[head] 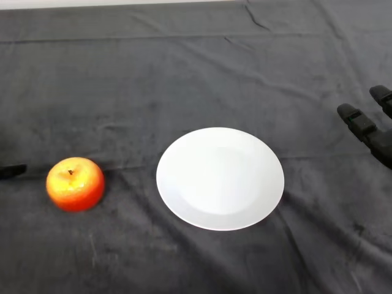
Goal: Move the apple to the plate
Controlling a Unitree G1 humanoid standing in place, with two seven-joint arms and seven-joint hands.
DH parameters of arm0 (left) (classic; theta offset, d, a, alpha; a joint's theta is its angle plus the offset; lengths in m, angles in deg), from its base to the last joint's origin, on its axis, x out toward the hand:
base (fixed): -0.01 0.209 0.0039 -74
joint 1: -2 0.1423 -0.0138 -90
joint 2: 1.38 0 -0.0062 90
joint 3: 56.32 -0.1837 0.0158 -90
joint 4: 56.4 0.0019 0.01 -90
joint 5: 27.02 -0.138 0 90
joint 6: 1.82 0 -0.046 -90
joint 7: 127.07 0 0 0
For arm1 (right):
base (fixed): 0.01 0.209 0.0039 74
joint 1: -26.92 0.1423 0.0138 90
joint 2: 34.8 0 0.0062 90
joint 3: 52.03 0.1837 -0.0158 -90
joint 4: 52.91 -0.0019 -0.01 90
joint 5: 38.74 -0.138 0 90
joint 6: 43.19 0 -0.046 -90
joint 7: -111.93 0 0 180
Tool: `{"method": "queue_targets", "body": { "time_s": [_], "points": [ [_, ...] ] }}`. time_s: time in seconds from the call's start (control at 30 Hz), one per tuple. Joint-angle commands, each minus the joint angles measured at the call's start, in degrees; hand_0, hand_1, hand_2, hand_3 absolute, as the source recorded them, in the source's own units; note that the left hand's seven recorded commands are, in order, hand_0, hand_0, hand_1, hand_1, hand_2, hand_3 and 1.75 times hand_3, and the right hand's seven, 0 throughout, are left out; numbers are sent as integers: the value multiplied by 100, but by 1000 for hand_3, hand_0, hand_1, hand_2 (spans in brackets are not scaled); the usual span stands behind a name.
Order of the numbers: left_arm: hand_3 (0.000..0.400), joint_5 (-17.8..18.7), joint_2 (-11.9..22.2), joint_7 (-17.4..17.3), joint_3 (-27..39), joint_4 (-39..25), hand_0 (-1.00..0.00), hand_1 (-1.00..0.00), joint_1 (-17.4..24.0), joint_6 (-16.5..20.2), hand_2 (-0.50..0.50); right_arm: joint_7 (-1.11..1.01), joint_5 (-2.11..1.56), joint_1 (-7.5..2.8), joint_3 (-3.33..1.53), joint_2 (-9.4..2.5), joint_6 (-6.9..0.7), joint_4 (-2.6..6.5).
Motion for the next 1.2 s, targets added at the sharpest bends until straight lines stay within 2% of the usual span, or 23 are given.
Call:
{"method": "queue_targets", "body": {
  "time_s": [0.03,0.33,0.67,0.87,1.2],
  "points": [
    [0,-44,182,-166,-276,-294,0,0,459,201,0,-60,48,146,129,142,2,-136],
    [0,42,302,-693,-436,-1819,0,0,1170,1121,0,-48,49,131,123,128,4,-170],
    [0,-12,186,-929,-751,-2887,0,0,1423,1960,0,-36,49,117,117,116,4,-206],
    [0,-124,2,-953,-1010,-2989,0,0,1335,2136,0,-29,48,110,113,110,3,-221],
    [0,-305,-305,-987,-1393,-2655,0,0,1100,2038,0,-21,45,104,110,105,1,-238]
  ]
}}
